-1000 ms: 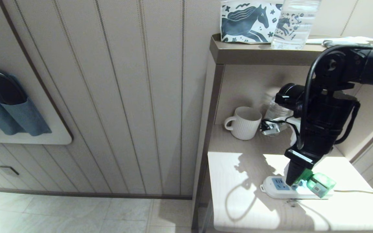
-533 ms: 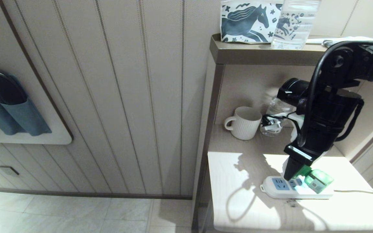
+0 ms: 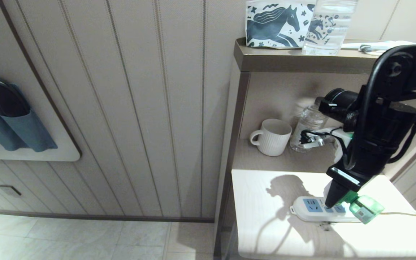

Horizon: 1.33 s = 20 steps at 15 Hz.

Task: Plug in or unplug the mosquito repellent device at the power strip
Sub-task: Insert the plug into the socket

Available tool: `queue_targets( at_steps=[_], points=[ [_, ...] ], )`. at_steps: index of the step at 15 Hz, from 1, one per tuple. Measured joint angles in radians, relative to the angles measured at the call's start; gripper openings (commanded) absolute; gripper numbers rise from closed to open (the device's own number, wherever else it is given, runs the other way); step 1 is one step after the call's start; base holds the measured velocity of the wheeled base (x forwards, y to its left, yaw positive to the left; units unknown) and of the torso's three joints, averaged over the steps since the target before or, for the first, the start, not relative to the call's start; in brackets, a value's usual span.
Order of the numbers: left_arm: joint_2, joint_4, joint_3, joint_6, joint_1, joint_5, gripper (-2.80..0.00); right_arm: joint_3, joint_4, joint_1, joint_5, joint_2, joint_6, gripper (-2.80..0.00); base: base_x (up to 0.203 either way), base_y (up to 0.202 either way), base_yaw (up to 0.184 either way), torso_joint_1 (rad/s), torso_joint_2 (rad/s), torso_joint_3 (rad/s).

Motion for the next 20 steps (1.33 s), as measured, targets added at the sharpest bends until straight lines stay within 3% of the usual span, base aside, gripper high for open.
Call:
queue_targets(
  at_steps=[8,13,15,20],
  points=[
    [0.0,0.0,0.0,0.0,0.0,0.0,-2.8,-0.053,0.098,-0.003,-0.02,-0.066,0.085,-2.8,0.0,0.0,0.0,0.0,0.0,0.0],
    [0.0,0.0,0.0,0.001,0.0,0.0,-2.8,-0.08,0.097,0.002,-0.001,-0.008,0.182,-2.8,0.0,0.0,0.0,0.0,0.0,0.0],
    [0.0,0.0,0.0,0.0,0.0,0.0,-2.8,-0.098,0.092,-0.001,0.04,0.014,0.196,-2.8,0.0,0.0,0.0,0.0,0.0,0.0],
    [0.0,0.0,0.0,0.001,0.0,0.0,-2.8,-0.115,0.041,-0.002,0.039,0.054,0.22,-2.8,0.0,0.0,0.0,0.0,0.0,0.0]
  ],
)
